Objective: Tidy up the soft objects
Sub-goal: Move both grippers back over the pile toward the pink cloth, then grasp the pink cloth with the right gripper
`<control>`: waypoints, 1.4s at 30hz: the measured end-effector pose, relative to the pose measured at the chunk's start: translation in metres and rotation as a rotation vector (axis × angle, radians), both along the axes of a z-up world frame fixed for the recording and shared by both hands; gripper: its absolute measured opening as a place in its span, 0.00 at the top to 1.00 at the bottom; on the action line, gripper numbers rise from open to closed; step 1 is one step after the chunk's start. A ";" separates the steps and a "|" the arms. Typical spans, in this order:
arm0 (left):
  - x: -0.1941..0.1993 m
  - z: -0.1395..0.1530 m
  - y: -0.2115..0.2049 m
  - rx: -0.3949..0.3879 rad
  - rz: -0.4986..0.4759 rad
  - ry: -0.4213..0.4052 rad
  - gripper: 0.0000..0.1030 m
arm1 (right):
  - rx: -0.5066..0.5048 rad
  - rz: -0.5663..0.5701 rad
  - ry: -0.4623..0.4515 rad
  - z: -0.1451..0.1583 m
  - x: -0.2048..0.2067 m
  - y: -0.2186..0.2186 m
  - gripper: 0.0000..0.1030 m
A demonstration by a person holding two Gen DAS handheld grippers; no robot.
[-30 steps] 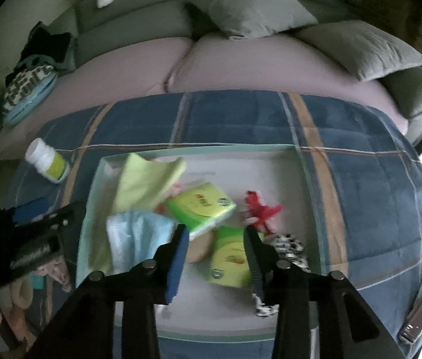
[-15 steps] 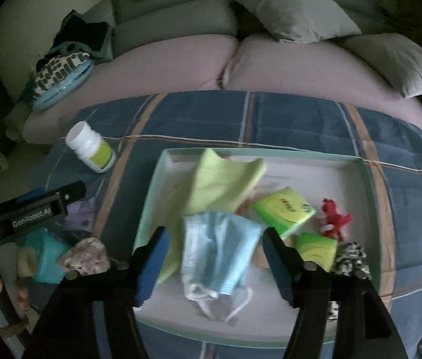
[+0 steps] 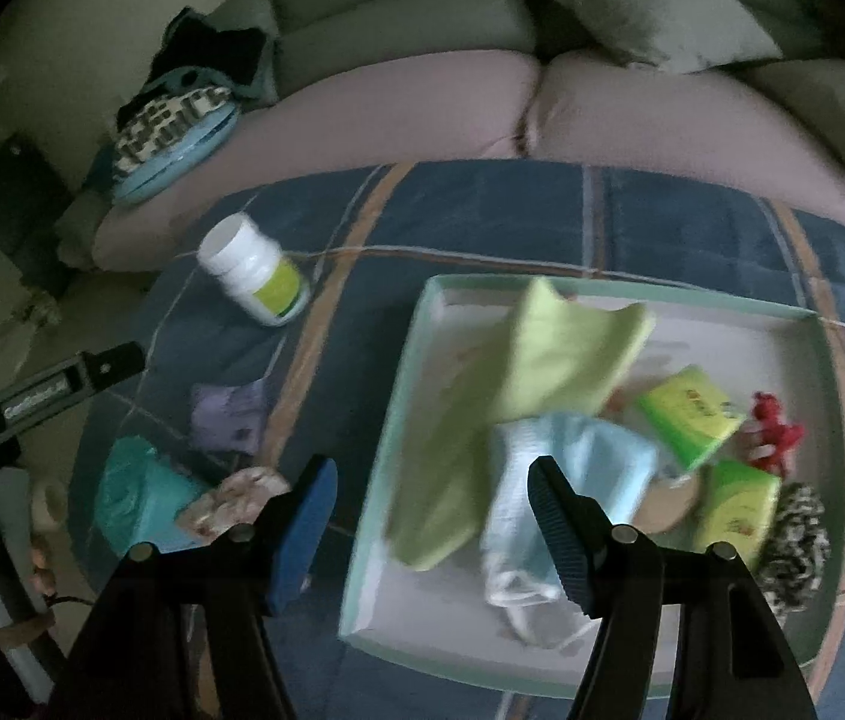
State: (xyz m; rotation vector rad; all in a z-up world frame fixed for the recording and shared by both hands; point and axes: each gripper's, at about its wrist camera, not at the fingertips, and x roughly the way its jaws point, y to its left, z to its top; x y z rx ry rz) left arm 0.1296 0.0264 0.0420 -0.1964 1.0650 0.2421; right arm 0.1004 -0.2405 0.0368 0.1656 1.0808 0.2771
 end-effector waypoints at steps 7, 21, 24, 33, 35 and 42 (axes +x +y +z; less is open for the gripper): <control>-0.001 -0.013 0.012 0.000 0.018 0.053 0.09 | 0.030 0.112 0.034 -0.010 -0.002 0.037 0.32; -0.005 -0.022 0.035 -0.016 0.066 0.073 0.09 | 0.013 0.197 0.065 -0.025 -0.006 0.070 0.32; -0.005 -0.023 0.041 -0.027 0.079 0.074 0.09 | 0.008 0.214 0.068 -0.026 -0.006 0.075 0.32; -0.013 -0.029 0.063 -0.049 0.144 0.074 0.09 | -0.013 0.266 0.085 -0.034 -0.008 0.094 0.32; -0.016 -0.029 0.069 -0.062 0.167 0.069 0.09 | -0.012 0.270 0.093 -0.037 -0.007 0.097 0.32; -0.020 -0.040 0.087 -0.065 0.228 0.095 0.09 | -0.028 0.288 0.116 -0.048 -0.005 0.106 0.32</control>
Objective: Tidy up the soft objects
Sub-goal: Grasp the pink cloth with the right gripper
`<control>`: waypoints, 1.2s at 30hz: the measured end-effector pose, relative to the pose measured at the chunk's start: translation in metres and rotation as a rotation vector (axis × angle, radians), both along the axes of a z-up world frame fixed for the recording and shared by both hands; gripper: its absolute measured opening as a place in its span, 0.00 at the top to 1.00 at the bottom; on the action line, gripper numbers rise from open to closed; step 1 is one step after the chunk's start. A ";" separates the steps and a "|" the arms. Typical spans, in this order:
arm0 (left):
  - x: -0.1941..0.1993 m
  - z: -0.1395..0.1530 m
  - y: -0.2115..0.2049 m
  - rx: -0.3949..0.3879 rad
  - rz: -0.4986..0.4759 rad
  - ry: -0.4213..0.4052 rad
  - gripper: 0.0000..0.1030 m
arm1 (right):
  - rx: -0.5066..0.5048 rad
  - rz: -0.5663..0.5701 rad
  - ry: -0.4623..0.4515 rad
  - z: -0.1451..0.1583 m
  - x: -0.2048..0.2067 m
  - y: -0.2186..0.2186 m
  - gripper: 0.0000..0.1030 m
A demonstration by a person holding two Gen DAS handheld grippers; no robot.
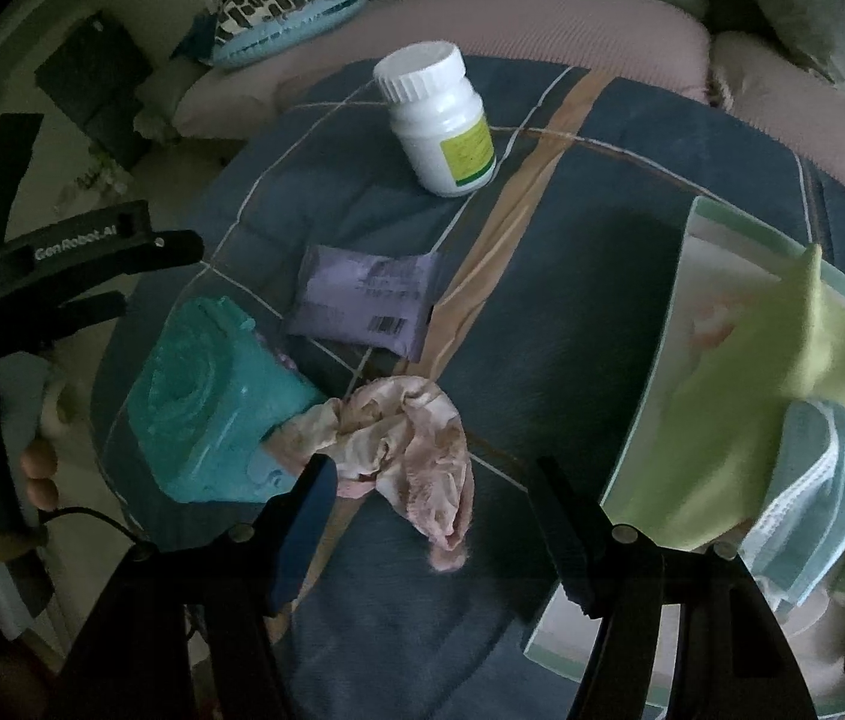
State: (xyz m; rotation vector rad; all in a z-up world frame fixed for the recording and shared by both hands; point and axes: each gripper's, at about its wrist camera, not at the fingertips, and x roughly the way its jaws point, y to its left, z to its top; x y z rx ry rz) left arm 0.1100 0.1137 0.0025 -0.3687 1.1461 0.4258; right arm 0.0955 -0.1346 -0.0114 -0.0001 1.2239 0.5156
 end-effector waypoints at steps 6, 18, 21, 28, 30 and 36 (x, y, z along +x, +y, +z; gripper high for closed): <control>0.005 -0.010 0.002 -0.011 -0.004 0.024 0.09 | -0.019 0.015 0.030 -0.014 0.005 0.009 0.32; 0.010 -0.026 0.014 -0.020 0.039 0.066 0.09 | -0.053 0.030 0.062 -0.037 0.015 0.023 0.33; 0.012 -0.027 0.013 -0.018 0.035 0.067 0.09 | -0.055 0.040 0.054 -0.037 0.015 0.028 0.44; 0.016 -0.024 0.011 -0.014 0.018 0.061 0.09 | -0.043 0.046 0.054 -0.041 0.014 0.035 0.66; 0.016 -0.023 0.010 -0.013 0.013 0.060 0.09 | -0.037 0.046 0.051 -0.041 0.014 0.035 0.71; 0.019 -0.024 0.010 -0.017 0.005 0.057 0.09 | -0.016 0.036 0.043 -0.038 0.012 0.029 0.82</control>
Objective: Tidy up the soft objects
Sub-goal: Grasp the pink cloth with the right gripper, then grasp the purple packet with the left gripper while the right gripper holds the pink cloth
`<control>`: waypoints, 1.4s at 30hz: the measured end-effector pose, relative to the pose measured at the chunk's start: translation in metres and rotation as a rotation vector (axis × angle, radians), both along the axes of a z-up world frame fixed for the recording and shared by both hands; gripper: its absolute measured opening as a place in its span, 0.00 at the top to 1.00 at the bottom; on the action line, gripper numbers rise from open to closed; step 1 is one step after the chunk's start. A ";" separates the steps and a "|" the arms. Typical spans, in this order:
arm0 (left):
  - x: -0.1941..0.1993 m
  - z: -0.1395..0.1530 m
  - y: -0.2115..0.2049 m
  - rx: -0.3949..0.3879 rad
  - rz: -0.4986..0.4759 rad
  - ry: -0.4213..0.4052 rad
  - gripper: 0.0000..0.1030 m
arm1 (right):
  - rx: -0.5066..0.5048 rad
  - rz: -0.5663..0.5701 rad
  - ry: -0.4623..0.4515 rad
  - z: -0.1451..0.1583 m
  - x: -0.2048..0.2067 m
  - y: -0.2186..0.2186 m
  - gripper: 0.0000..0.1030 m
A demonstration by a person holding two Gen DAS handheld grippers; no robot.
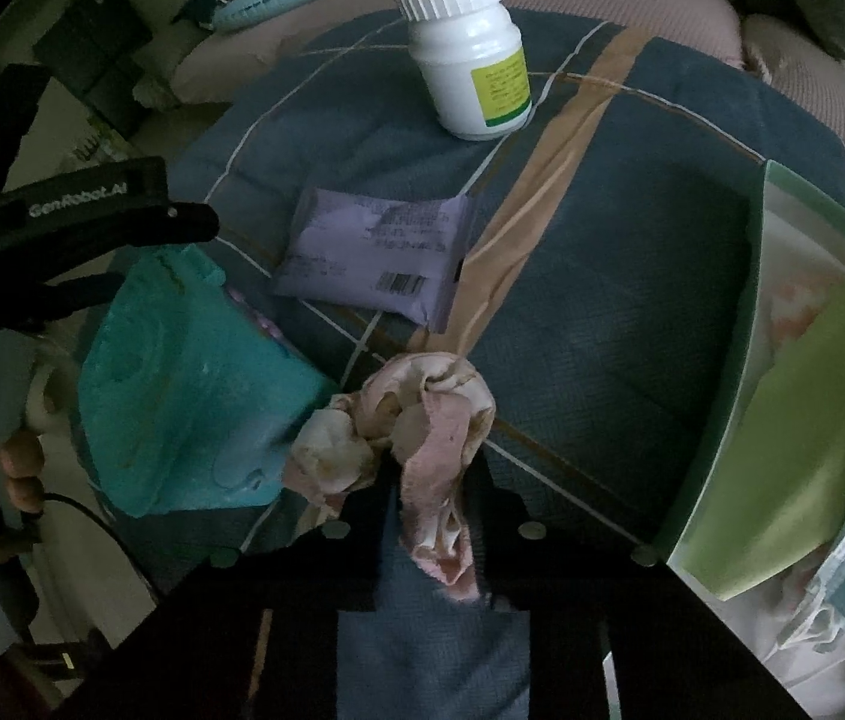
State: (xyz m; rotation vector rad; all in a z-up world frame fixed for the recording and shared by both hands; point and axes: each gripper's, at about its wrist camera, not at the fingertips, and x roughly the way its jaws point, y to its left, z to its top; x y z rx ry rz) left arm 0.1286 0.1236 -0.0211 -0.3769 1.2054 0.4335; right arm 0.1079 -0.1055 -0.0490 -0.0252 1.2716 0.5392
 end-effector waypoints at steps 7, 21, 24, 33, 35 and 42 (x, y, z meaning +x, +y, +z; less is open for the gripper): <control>0.005 0.001 -0.004 0.005 -0.002 -0.017 0.09 | 0.014 -0.026 -0.017 0.010 0.003 -0.014 0.83; 0.013 0.017 -0.026 0.003 -0.075 -0.039 0.09 | 0.060 -0.121 -0.073 0.042 0.005 -0.051 0.84; 0.017 0.022 -0.034 -0.001 -0.107 -0.042 0.09 | 0.072 -0.146 -0.090 0.051 0.004 -0.061 0.84; 0.045 0.026 -0.066 -0.023 -0.269 0.032 0.09 | 0.122 -0.249 -0.122 0.067 0.008 -0.094 0.84; 0.051 0.026 -0.070 -0.019 -0.290 0.055 0.09 | 0.140 -0.270 -0.125 0.070 0.009 -0.101 0.84; 0.066 0.010 -0.099 -0.040 -0.419 0.142 0.09 | 0.174 -0.292 -0.140 0.080 0.009 -0.112 0.84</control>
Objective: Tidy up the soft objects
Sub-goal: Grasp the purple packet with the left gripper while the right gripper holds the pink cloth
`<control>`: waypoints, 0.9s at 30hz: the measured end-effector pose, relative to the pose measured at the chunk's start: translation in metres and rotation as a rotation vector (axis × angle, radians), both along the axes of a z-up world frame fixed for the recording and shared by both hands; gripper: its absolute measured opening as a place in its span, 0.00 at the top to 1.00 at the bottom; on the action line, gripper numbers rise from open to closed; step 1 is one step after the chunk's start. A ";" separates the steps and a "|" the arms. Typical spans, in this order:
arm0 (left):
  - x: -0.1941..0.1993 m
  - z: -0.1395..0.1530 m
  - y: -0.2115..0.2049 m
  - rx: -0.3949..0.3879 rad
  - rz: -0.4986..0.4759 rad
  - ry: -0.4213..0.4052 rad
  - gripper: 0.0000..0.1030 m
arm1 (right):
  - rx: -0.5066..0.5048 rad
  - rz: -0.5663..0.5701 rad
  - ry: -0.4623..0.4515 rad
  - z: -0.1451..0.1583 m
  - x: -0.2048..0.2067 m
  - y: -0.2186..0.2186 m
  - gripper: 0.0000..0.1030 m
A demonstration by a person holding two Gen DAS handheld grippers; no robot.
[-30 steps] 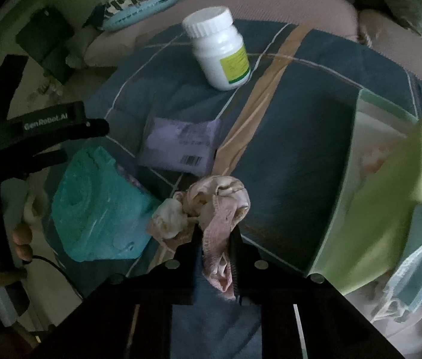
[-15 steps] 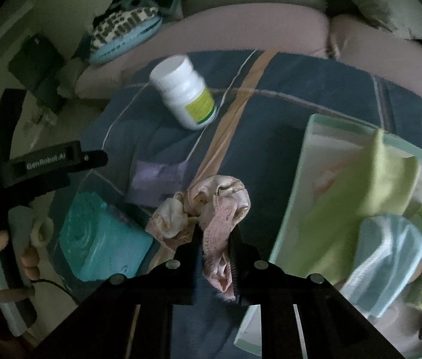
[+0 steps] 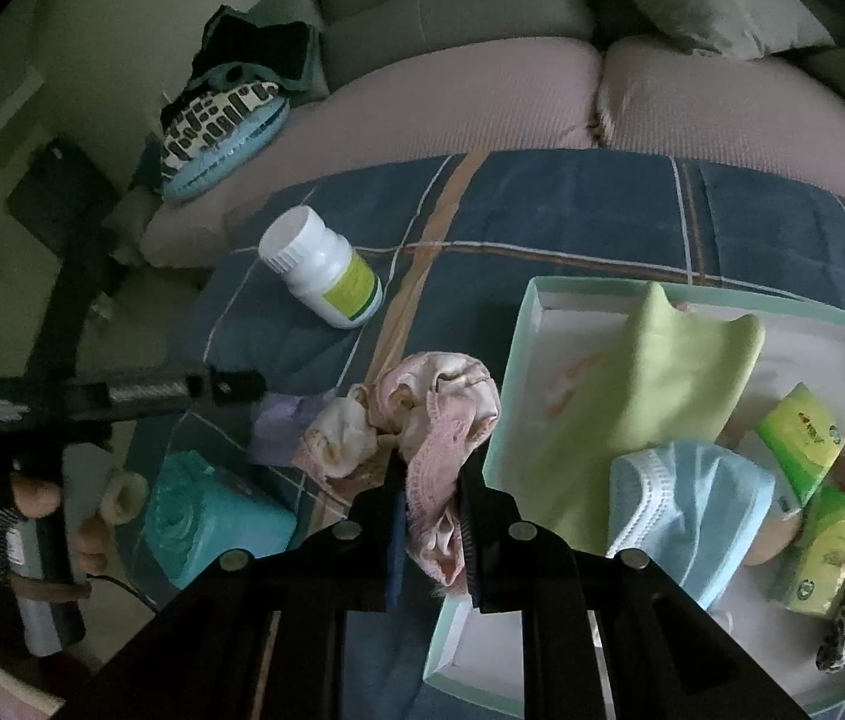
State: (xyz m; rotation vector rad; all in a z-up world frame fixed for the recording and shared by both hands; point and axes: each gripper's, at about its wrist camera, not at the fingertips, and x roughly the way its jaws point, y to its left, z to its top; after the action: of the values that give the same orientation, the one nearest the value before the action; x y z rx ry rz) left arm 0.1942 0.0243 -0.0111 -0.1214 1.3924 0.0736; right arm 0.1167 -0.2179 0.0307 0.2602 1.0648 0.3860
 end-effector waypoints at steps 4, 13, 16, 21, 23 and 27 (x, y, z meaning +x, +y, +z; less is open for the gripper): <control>0.006 -0.005 -0.024 0.139 -0.132 0.053 0.09 | 0.028 -0.014 -0.006 0.004 -0.001 -0.008 0.84; 0.023 -0.020 -0.069 0.207 -0.439 0.210 0.09 | 0.072 -0.060 -0.007 0.008 0.001 -0.027 0.84; 0.025 -0.032 -0.078 0.230 -0.511 0.253 0.09 | 0.080 -0.073 -0.005 0.008 0.001 -0.032 0.84; 0.027 -0.049 -0.085 0.305 -0.616 0.303 0.09 | 0.084 -0.085 -0.003 0.008 0.000 -0.037 0.84; 0.031 -0.056 -0.084 0.351 -0.634 0.321 0.09 | 0.080 -0.088 0.000 0.008 0.001 -0.038 0.84; 0.041 -0.068 -0.088 0.399 -0.671 0.333 0.09 | 0.075 -0.091 0.001 0.008 0.001 -0.040 0.84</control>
State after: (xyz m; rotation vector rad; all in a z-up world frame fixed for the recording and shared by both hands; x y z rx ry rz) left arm 0.2349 -0.0633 -0.0793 0.7164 1.6567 -0.1960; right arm 0.1178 -0.2574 0.0382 0.3742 1.0370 0.3442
